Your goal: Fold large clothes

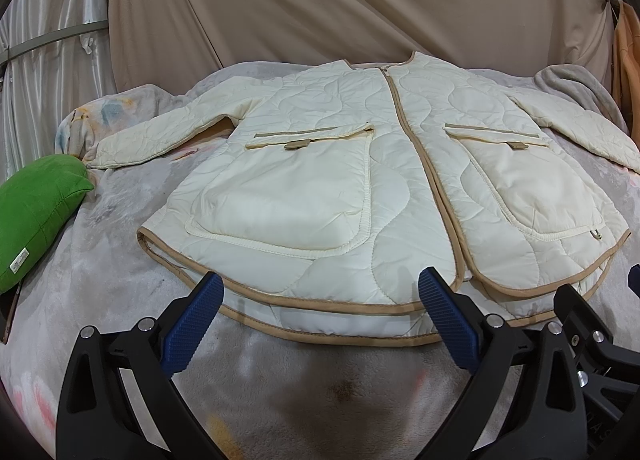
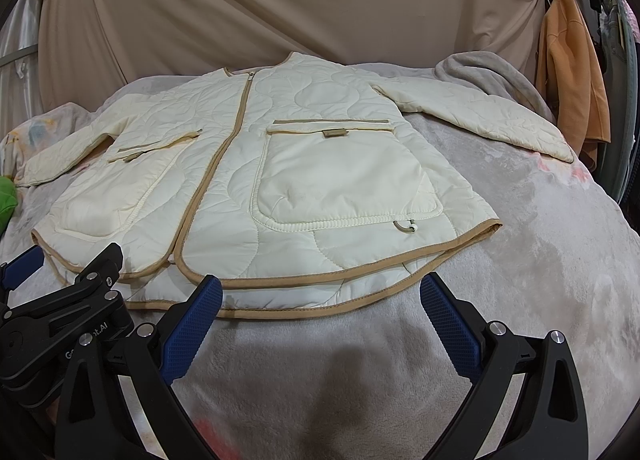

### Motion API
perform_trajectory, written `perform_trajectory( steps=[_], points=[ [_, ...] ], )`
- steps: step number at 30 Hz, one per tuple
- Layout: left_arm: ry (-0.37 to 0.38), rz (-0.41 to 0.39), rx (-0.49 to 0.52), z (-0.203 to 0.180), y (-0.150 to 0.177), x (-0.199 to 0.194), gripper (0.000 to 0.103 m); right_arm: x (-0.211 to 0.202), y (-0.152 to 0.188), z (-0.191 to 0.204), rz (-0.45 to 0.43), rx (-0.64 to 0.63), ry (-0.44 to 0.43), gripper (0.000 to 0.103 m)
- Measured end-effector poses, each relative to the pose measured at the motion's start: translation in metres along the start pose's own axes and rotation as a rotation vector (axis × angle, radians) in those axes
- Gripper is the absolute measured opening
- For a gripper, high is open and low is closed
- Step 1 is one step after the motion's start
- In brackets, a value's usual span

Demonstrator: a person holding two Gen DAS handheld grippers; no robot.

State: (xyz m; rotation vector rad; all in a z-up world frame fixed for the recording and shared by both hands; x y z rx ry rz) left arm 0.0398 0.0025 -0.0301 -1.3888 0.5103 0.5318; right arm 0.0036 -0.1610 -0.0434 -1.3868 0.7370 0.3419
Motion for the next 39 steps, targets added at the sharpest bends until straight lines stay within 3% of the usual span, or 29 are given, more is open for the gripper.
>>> perform_trajectory(
  steps=[39],
  points=[
    [-0.012, 0.005, 0.006, 0.0031, -0.001, 0.0001, 0.095, 0.0005, 0.0, 0.0001, 0.005, 0.001, 0.009, 0.098]
  ],
)
Point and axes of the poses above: each gripper's, at about its wrist camera, not at the fingertips, and x roughly the way its jaws point, z to its left, y to its underside, the point moved 6 cm from there along x, roughly the way its jaws point, and after that the axes turned 4 degrees about z, right-handed, at the moved point
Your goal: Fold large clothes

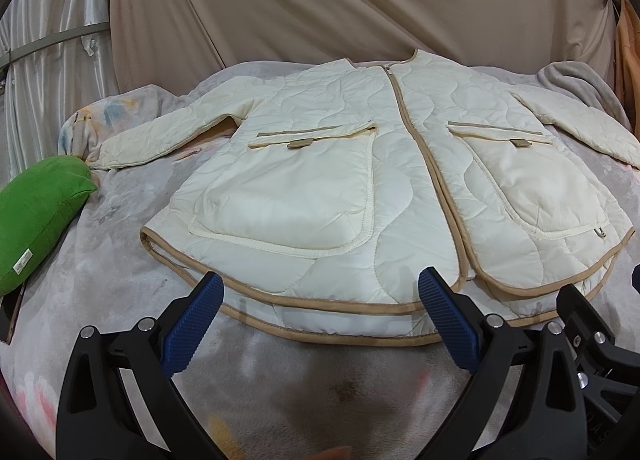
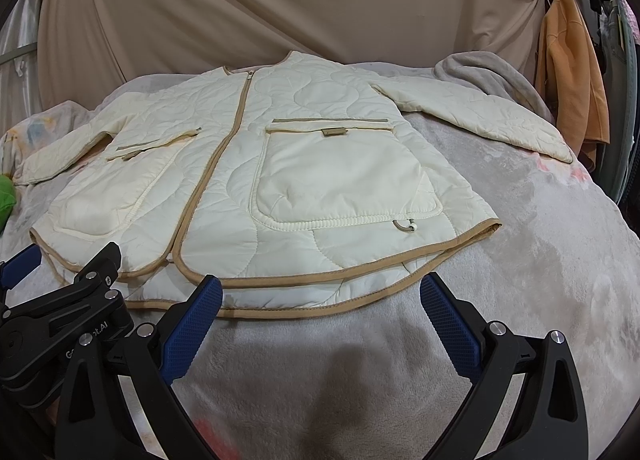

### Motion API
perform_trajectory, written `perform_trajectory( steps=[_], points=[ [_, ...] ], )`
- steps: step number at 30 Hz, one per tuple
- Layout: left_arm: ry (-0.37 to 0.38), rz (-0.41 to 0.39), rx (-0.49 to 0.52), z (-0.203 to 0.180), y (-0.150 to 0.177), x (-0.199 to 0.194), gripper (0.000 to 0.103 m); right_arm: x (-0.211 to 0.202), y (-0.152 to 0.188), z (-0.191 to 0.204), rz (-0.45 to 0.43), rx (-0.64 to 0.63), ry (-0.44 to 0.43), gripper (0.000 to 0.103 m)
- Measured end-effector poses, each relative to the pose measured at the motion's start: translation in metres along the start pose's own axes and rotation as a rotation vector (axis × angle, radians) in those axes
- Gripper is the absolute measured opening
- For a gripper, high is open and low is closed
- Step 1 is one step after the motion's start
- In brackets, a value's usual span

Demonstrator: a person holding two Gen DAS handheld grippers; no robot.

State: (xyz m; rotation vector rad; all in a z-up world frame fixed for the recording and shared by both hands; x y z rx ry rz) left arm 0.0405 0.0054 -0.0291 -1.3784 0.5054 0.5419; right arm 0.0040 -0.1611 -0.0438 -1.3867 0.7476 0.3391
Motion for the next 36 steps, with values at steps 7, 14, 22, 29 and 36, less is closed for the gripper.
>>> perform_trajectory(
  steps=[7, 14, 22, 29, 36],
  points=[
    [0.113, -0.075, -0.017, 0.016, -0.02, -0.017, 0.096, -0.008, -0.022, -0.037, 0.046, 0.059, -0.13, 0.097],
    [0.243, -0.058, -0.044, 0.062, -0.082, 0.003, 0.098, 0.051, -0.098, -0.23, 0.099, 0.342, -0.037, 0.097],
    [0.155, 0.011, -0.063, 0.096, -0.12, 0.066, 0.098, 0.152, -0.134, -0.408, 0.101, 0.733, 0.013, 0.094],
    [0.093, 0.013, -0.019, 0.11, -0.138, 0.11, 0.098, 0.196, -0.153, -0.465, 0.028, 0.928, 0.053, 0.075],
    [0.074, 0.036, -0.03, 0.11, -0.154, 0.139, 0.097, 0.188, -0.269, -0.382, -0.082, 0.641, 0.045, 0.012]
  ],
)
Point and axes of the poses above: each gripper's, at about its wrist camera, not at the fingertips, and x roughly the way its jaws point, z to its left, y to its underside, the point moved 6 cm from there along x, roughly the way its jaws point, and after that the axes turned 4 degrees about z, right-handed, at the moved point
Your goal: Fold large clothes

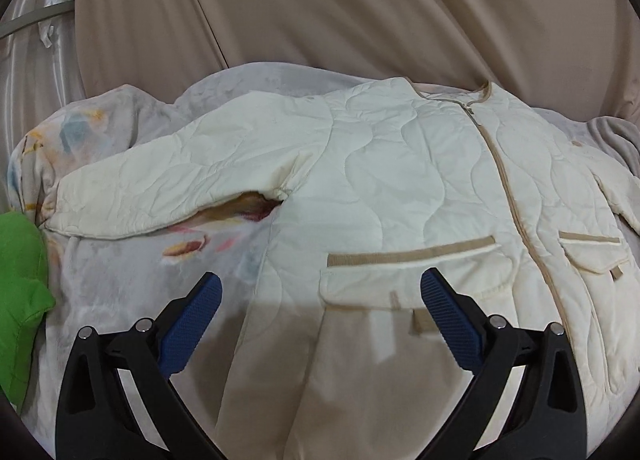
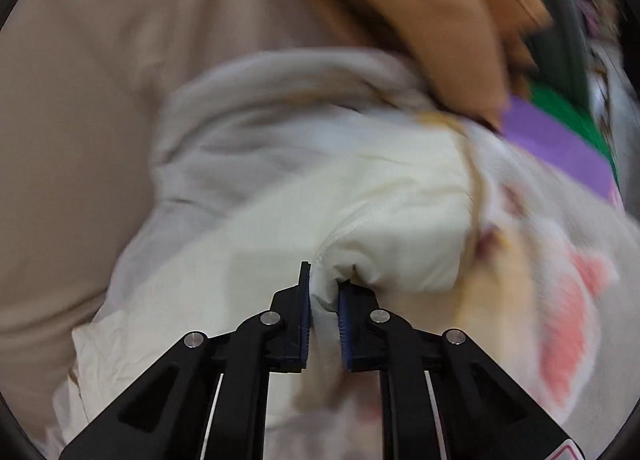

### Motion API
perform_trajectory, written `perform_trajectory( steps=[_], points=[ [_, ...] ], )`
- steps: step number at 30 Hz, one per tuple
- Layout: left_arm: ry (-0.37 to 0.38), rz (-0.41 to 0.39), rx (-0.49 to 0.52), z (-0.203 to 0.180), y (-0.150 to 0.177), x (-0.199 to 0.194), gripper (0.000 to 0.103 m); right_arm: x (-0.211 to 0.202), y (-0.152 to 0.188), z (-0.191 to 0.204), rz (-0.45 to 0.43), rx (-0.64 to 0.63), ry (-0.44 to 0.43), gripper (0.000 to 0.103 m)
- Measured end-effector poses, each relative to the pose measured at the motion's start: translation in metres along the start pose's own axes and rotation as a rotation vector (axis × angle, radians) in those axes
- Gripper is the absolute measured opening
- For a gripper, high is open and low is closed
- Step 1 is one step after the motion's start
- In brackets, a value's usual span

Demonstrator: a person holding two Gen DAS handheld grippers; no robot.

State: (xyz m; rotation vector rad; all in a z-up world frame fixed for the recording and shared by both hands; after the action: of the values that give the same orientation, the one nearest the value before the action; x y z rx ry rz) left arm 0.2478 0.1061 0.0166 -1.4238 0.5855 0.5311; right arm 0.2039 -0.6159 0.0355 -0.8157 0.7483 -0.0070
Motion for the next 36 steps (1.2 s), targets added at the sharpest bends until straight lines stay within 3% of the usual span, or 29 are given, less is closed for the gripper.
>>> perform_trajectory(
  steps=[3, 7, 10, 11, 13, 16, 17, 20, 23, 27, 30, 33, 34, 36],
  points=[
    [-0.001, -0.022, 0.002, -0.006, -0.014, 0.001, 0.097, -0.029, 0.025, 0.144, -0.052, -0.295, -0.185, 0.011],
    [0.06, -0.031, -0.036, -0.018, -0.037, 0.003, 0.098, -0.041, 0.121, 0.303, 0.046, -0.608, -0.418, 0.011],
    [0.112, -0.016, -0.068, -0.025, -0.054, 0.011, 0.098, -0.024, 0.214, 0.381, 0.188, -0.774, -0.52, 0.015],
    [0.149, -0.005, -0.076, -0.028, -0.059, 0.015, 0.098, -0.014, 0.244, 0.397, 0.233, -0.825, -0.525, 0.016],
    [0.19, 0.02, -0.091, -0.033, -0.067, 0.026, 0.098, 0.007, 0.296, 0.42, 0.314, -0.916, -0.506, 0.028],
    [0.261, 0.069, -0.115, -0.043, -0.078, 0.048, 0.098, 0.015, 0.321, 0.419, 0.343, -0.96, -0.491, 0.032],
    [0.29, 0.085, -0.116, -0.048, -0.081, 0.057, 0.098, 0.011, 0.319, 0.414, 0.335, -0.954, -0.497, 0.033],
    [0.332, 0.16, -0.139, -0.057, -0.083, 0.086, 0.098, 0.002, 0.289, 0.379, 0.303, -0.866, -0.511, 0.05],
    [0.406, 0.228, -0.208, -0.062, -0.086, 0.114, 0.097, -0.005, 0.253, 0.317, 0.281, -0.748, -0.471, 0.053],
    [0.582, 0.212, -0.367, -0.06, -0.091, 0.116, 0.098, -0.006, 0.216, 0.228, 0.295, -0.586, -0.415, 0.054],
    [0.619, 0.256, -0.375, -0.066, -0.093, 0.128, 0.098, 0.006, 0.203, 0.186, 0.341, -0.465, -0.407, 0.056],
    [0.722, 0.282, -0.459, -0.068, -0.092, 0.128, 0.097, 0.023, 0.199, 0.171, 0.407, -0.355, -0.445, 0.056],
    [0.711, 0.268, -0.449, -0.069, -0.094, 0.127, 0.097, 0.027, 0.198, 0.171, 0.417, -0.337, -0.452, 0.056],
    [0.64, 0.253, -0.352, -0.076, -0.098, 0.131, 0.08, 0.041, 0.195, 0.174, 0.436, -0.31, -0.456, 0.056]
  ],
)
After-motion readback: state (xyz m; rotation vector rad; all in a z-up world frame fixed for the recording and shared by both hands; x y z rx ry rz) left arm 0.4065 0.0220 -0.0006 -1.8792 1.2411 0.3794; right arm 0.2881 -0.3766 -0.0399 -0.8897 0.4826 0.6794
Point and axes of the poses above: each gripper's, at about its wrist camera, not at the fingertips, and x roughly the way its jaws point, z to its left, y to its underside, the point moved 6 cm from there along x, roughly the way its jaws point, and after that the axes turned 4 degrees about z, right-handed, at the moved point
